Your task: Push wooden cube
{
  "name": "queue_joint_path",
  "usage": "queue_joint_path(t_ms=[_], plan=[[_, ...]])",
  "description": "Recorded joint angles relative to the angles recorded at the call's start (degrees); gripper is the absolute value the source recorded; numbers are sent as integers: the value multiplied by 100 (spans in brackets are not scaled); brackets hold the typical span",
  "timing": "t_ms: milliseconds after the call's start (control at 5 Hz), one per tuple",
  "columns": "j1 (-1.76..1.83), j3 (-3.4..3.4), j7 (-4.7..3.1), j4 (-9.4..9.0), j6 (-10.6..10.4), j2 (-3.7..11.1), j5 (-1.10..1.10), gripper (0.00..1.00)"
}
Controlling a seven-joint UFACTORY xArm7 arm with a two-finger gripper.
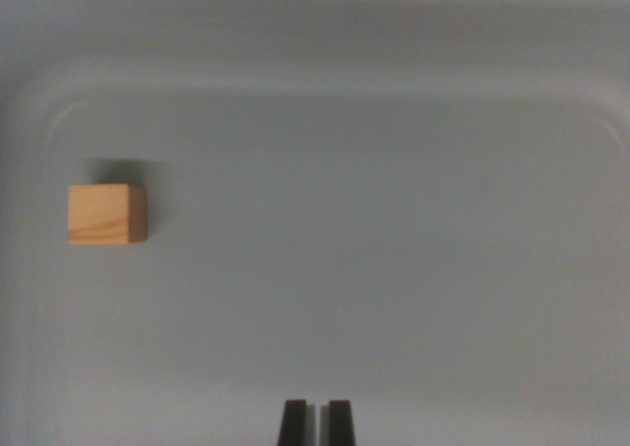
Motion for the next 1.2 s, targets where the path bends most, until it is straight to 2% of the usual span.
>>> queue_joint_path(t_ms=[200, 400, 600, 800, 1000, 1200], plan=[[0, 0, 0, 0, 0, 0, 0, 0], [34, 18, 55, -82, -127, 56, -21, 0], [34, 18, 55, -82, -127, 56, -21, 0], [74, 39, 120, -177, -276, 122, -46, 0], [74, 39, 120, -177, -276, 122, -46, 0], [122, 64, 198, -293, -456, 201, -76, 0]])
